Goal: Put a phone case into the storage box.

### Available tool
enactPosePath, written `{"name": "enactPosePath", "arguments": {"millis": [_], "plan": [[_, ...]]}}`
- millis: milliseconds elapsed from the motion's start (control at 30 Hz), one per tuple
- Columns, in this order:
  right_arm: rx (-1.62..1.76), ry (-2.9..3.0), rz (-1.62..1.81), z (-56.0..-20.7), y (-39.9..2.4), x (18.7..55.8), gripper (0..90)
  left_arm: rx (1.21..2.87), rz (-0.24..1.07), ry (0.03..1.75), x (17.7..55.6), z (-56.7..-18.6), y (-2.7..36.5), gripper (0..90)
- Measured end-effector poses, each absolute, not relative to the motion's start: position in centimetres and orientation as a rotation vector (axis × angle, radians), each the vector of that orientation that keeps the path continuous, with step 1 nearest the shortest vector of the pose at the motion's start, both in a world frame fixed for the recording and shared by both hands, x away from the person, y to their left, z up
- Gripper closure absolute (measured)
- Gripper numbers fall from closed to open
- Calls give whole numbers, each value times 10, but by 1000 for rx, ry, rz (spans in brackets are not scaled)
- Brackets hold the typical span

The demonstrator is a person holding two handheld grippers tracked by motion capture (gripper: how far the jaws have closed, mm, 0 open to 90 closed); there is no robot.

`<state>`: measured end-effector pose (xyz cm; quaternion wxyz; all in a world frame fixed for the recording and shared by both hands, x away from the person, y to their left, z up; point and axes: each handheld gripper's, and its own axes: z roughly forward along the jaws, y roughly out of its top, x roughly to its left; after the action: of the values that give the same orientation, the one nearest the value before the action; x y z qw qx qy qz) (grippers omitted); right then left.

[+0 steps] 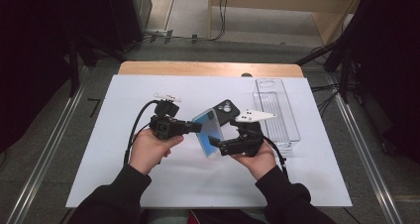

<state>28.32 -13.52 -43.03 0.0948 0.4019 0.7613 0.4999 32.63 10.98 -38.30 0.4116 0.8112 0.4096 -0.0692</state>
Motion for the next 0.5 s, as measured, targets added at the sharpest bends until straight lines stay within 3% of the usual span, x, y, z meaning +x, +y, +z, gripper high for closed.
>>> {"name": "enactPosePath", "arguments": {"millis": [500], "plan": [[1227,2260,1435,-437,-119,282,0,2035,-170,1083,320,-381,100,810]]}}
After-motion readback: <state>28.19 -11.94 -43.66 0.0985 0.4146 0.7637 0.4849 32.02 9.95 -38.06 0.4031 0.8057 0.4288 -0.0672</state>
